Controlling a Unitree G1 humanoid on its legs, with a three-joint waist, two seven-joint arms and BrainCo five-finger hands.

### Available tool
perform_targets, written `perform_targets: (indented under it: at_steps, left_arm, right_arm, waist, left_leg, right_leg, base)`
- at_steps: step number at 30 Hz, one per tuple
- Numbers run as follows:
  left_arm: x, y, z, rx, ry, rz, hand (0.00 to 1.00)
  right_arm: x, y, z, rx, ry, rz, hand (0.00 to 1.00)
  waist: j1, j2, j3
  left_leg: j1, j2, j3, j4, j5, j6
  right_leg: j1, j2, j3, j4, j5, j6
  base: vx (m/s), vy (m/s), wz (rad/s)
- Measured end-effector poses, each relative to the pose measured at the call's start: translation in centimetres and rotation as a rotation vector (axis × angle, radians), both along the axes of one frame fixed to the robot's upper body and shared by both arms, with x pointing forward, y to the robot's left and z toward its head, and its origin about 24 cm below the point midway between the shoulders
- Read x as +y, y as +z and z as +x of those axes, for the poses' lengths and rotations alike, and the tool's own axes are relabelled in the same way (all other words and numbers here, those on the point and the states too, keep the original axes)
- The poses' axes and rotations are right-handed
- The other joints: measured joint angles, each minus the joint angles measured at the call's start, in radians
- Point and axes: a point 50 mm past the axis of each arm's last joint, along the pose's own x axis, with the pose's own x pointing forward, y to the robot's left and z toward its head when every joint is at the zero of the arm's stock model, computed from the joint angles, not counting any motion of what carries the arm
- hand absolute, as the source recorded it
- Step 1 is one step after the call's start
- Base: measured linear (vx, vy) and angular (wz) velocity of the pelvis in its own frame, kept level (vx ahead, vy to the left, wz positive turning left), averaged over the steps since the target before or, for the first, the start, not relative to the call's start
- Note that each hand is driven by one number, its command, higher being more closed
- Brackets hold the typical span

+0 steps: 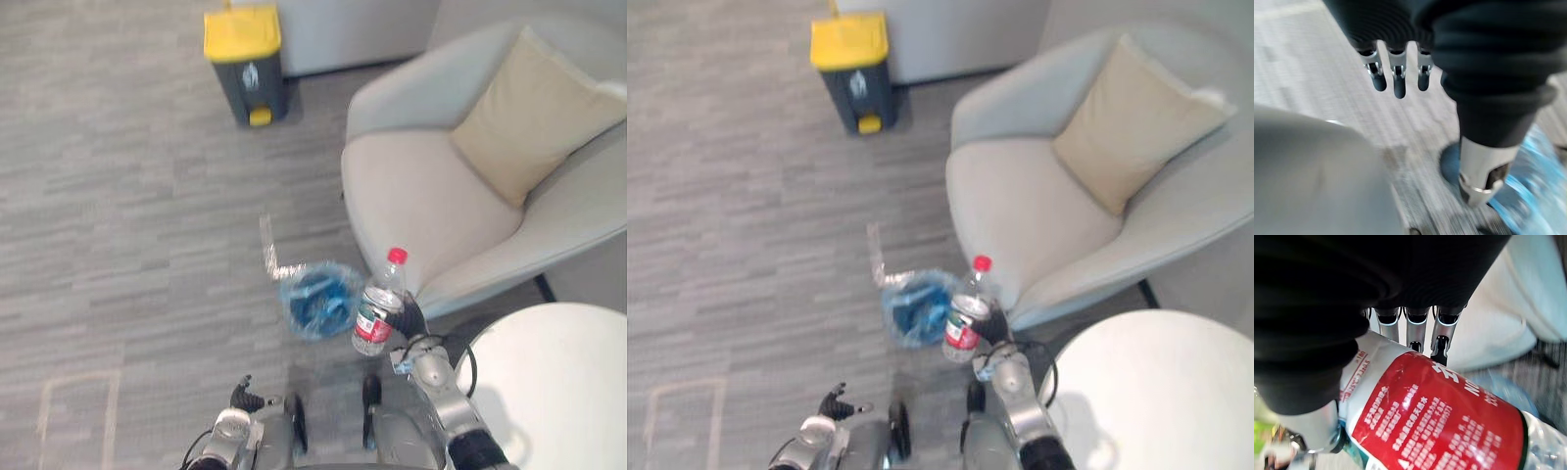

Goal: Gather rubbish on tea table into small bin, then transfer packed bag to large trash can.

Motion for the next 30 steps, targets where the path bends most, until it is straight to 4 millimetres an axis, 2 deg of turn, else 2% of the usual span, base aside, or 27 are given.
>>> perform_targets:
  at_steps: [1,4,7,8,10,12,15,18,21,25,30]
  left_arm:
    - [0.2,0.7,1.1,-0.046,0.050,-0.021,0.00]
    - [0.3,2.0,3.1,-0.136,0.134,-0.053,0.00]
    - [-0.3,3.5,5.2,-0.225,0.210,-0.110,0.00]
    - [-0.3,4.7,6.5,-0.285,0.245,-0.128,0.00]
    - [-0.5,5.9,7.7,-0.354,0.281,-0.153,0.00]
    - [-0.7,7.8,9.2,-0.441,0.289,-0.169,0.00]
    - [-1.6,10.3,10.4,-0.576,0.283,-0.218,0.00]
    - [-2.2,11.9,10.7,-0.669,0.275,-0.249,0.00]
    - [-1.8,12.5,10.6,-0.709,0.292,-0.269,0.00]
    - [-1.8,13.2,10.4,-0.752,0.289,-0.280,0.00]
    - [-1.9,13.7,10.3,-0.784,0.255,-0.276,0.00]
  right_arm:
    - [0.1,0.8,0.7,-0.027,-0.007,-0.007,1.00]
    - [0.4,2.2,1.7,-0.079,-0.012,-0.047,1.00]
    - [0.6,4.9,3.4,-0.184,-0.024,-0.094,1.00]
    - [0.6,6.5,4.3,-0.237,-0.031,-0.109,1.00]
    - [0.9,8.8,5.5,-0.316,-0.046,-0.128,1.00]
    - [1.1,11.9,6.7,-0.419,-0.065,-0.148,1.00]
    - [0.5,15.3,7.6,-0.525,-0.096,-0.166,1.00]
    - [-0.8,17.6,8.1,-0.597,-0.148,-0.190,1.00]
    - [-1.8,19.0,8.4,-0.629,-0.187,-0.202,1.00]
    - [-3.0,20.4,8.5,-0.673,-0.245,-0.214,1.00]
    - [-4.9,21.2,9.0,-0.674,-0.318,-0.207,1.00]
  waist:
    - [0.007,-0.001,0.034]
    - [0.040,-0.008,0.063]
    - [0.044,-0.010,0.078]
    - [0.053,-0.018,0.093]
    - [0.059,-0.026,0.109]
    - [0.063,-0.034,0.128]
    - [0.073,-0.038,0.141]
    - [0.092,-0.038,0.142]
    - [0.101,-0.038,0.144]
    - [0.107,-0.039,0.144]
    - [0.107,-0.039,0.144]
  left_leg:
    - [-0.050,-0.004,-0.012,0.022,0.004,0.002]
    - [-0.163,-0.007,-0.028,0.071,0.005,0.006]
    - [-0.321,0.011,-0.012,0.131,0.011,0.007]
    - [-0.373,0.024,0.010,0.146,0.025,0.013]
    - [-0.440,0.027,0.013,0.178,0.026,0.015]
    - [-0.520,0.025,0.014,0.214,0.026,0.018]
    - [-0.608,0.016,0.007,0.244,0.032,0.028]
    - [-0.684,0.006,-0.008,0.274,0.032,0.028]
    - [-0.735,-0.001,-0.030,0.294,0.032,0.027]
    - [-0.772,-0.011,-0.034,0.294,0.038,0.021]
    - [-0.807,-0.018,-0.043,0.292,0.045,0.016]
  right_leg:
    - [-0.047,-0.013,-0.017,0.038,-0.007,-0.002]
    - [-0.153,-0.038,-0.050,0.113,-0.027,-0.009]
    - [-0.295,-0.066,-0.079,0.197,-0.052,-0.013]
    - [-0.350,-0.074,-0.081,0.224,-0.054,-0.015]
    - [-0.417,-0.083,-0.080,0.261,-0.057,-0.017]
    - [-0.499,-0.094,-0.077,0.306,-0.066,-0.019]
    - [-0.588,-0.110,-0.076,0.352,-0.080,-0.022]
    - [-0.664,-0.125,-0.077,0.409,-0.108,-0.023]
    - [-0.710,-0.135,-0.081,0.451,-0.131,-0.022]
    - [-0.755,-0.148,-0.081,0.476,-0.147,-0.026]
    - [-0.792,-0.156,-0.085,0.494,-0.156,-0.026]
  base:
    - [-0.26,0.031,0.55]
    - [-0.15,0.004,0.44]
    - [-0.10,-0.009,0.54]
    - [-0.07,-0.006,0.27]
    - [-0.05,0.015,0.09]
    - [-0.04,0.036,0.09]
    - [0.00,0.028,0.17]
    - [0.02,0.009,0.25]
    - [0.03,-0.011,0.27]
    - [0.02,-0.011,0.15]
    - [0.02,-0.014,0.10]
